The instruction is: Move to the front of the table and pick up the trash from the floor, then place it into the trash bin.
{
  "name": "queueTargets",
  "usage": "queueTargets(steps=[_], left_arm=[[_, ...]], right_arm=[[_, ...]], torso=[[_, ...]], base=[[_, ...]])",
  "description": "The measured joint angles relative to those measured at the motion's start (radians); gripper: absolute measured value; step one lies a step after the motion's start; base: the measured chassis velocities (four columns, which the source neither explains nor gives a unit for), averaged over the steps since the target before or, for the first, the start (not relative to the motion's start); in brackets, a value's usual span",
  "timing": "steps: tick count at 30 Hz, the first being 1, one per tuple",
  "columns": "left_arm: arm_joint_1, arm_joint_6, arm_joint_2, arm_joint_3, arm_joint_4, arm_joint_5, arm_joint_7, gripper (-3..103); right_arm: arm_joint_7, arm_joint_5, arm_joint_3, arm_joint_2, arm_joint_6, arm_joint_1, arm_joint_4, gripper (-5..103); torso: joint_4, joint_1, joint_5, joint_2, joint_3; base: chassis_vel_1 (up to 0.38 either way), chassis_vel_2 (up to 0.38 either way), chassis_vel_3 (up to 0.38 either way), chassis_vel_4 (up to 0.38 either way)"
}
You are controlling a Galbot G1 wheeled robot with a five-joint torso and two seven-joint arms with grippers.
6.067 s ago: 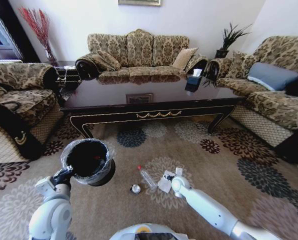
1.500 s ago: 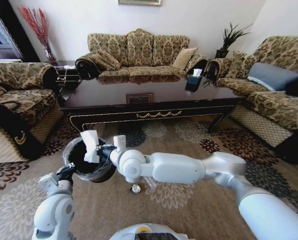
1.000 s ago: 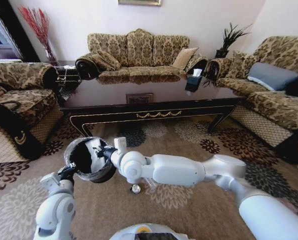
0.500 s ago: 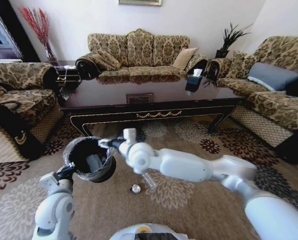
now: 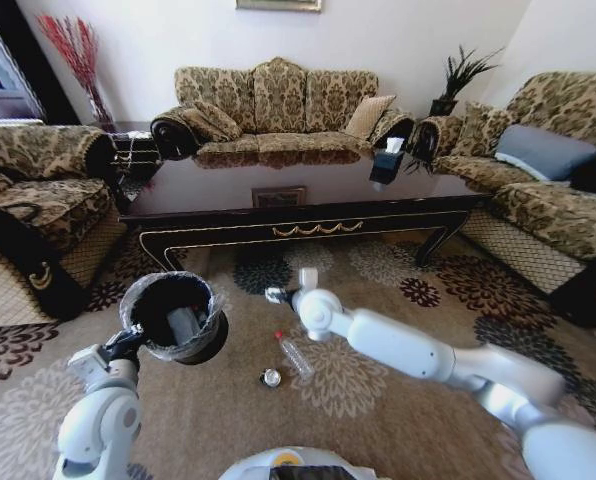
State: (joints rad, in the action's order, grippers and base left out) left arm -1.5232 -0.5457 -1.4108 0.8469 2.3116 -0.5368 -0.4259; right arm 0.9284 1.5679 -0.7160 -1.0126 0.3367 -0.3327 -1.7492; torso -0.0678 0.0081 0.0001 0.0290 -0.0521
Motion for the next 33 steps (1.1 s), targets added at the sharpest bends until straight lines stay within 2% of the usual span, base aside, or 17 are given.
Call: queueTargets(steps=[3, 5, 6, 10, 13, 16, 20, 33], left_arm=[[0.0, -0.001, -0.002, 0.0, 0.0, 0.001, -0.001, 3], [-0.001, -0.001, -0.005, 0.0, -0.001, 0.001, -0.001, 3], [-0.001, -0.001, -0.005, 0.0, -0.001, 0.001, -0.001, 3], [-0.01, 0.0, -0.004, 0.006, -0.004, 0.002, -0.001, 3], [-0.012, 0.001, -0.002, 0.01, -0.003, 0.002, -0.001, 3], [-0.016, 0.001, -0.004, 0.01, 0.002, 0.003, -0.002, 3], [-0.018, 0.003, -0.009, 0.007, 0.002, 0.01, -0.002, 3], [-0.027, 0.015, -0.03, 0.003, 0.005, 0.019, -0.001, 3]], right_arm=[[-0.042, -0.072, -0.029, -0.002, 0.0, -0.06, 0.071, 100], [-0.099, -0.129, -0.057, 0.001, -0.012, -0.085, 0.123, 100], [-0.099, -0.129, -0.057, 0.001, -0.012, -0.085, 0.123, 100], [-0.203, -0.21, -0.078, -0.012, -0.034, -0.126, 0.231, 100], [-0.219, -0.229, -0.079, -0.026, -0.047, -0.144, 0.265, 100], [-0.242, -0.262, -0.099, -0.031, -0.093, -0.162, 0.286, 100], [-0.257, -0.269, -0.115, -0.028, -0.106, -0.175, 0.29, 100], [-0.244, -0.312, -0.184, -0.044, -0.134, -0.187, 0.346, 100]], torso=[[0.0001, 0.0, 0.0, 0.0, 0.0], [-0.0001, 0.0, 0.0001, 0.0, 0.0], [-0.0001, 0.0, 0.0001, 0.0, 0.0], [-0.0001, 0.0, -0.0001, 0.0, 0.0], [0.0001, 0.0, 0.0, 0.0, 0.0], [0.0, 0.0, 0.0, 0.0, 0.0], [-0.0001, 0.0, -0.0001, 0.0, 0.0], [0.0, 0.0, -0.0001, 0.0, 0.0]], base=[[0.0, 0.0, 0.0, 0.0], [0.0, 0.0, 0.0, 0.0], [0.0, 0.0, 0.0, 0.0], [0.0, 0.0, 0.0, 0.0], [0.0, 0.0, 0.0, 0.0], [0.0, 0.0, 0.0, 0.0], [0.0, 0.0, 0.0, 0.0], [0.0, 0.0, 0.0, 0.0]])
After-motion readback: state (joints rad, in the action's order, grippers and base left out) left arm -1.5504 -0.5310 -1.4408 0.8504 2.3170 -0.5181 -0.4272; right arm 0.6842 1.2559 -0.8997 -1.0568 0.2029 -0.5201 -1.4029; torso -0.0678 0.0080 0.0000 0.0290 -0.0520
